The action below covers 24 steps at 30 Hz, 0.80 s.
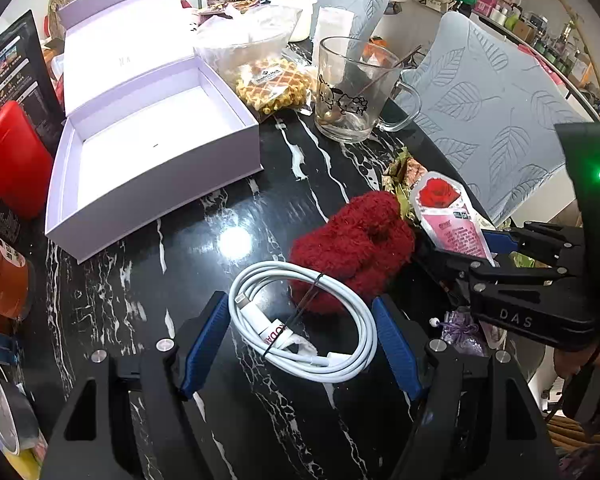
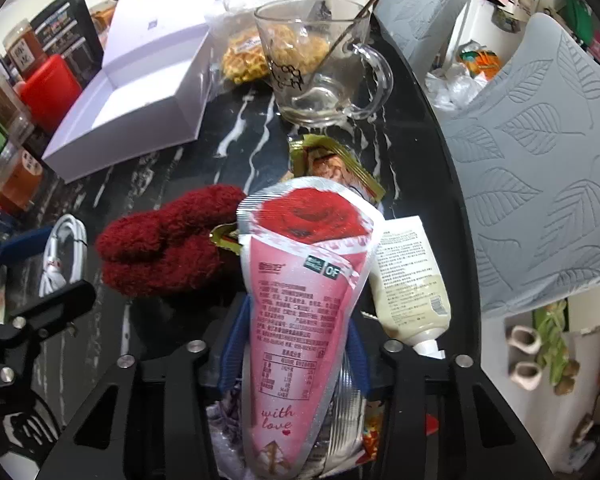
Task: Organize soft objects
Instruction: 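Grasp the pink rose pouch with the right tool while the left tool holds the cable, then carry the cable and pink pouch toward the open lavender gift box with both tools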
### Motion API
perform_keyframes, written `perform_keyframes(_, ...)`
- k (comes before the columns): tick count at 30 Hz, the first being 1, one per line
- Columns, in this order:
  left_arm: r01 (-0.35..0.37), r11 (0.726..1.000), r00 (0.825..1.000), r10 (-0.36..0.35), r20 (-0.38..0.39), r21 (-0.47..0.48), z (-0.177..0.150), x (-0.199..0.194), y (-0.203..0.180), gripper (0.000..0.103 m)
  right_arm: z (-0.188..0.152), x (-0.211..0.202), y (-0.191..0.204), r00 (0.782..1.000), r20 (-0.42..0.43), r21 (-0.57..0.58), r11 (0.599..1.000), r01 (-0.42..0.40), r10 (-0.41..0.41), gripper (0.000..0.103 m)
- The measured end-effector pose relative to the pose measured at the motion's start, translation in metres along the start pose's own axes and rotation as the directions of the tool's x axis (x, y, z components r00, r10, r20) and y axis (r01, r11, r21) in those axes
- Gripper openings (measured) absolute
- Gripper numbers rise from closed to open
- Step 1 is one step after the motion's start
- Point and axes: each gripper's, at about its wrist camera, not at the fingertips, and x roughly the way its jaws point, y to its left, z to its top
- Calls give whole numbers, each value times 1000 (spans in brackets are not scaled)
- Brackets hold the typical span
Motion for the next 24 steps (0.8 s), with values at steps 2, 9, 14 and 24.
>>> perform_keyframes(2, 1, 1000, 1000, -1, -5, -2, -1, 0, -1, 73, -1, -3, -1, 1000, 8, 7, 1000, -18, 18, 40)
perform_keyframes(9, -3, 1000, 1000, 3, 9, -11, -5, -11, -5, 73, -9, -23, -2, 998, 42, 10, 999, -36, 35, 40)
perform_keyframes(14, -12, 1000, 999, 12, 32, -16, -9, -26, -12, 73, -18, -43, -2, 997, 62, 3, 999, -41, 41, 40)
perform_keyframes(24, -11, 997, 996, 18, 92, -79, -22, -74, -23, 73, -37, -87, 12, 993, 85, -60, 995, -77, 82, 40)
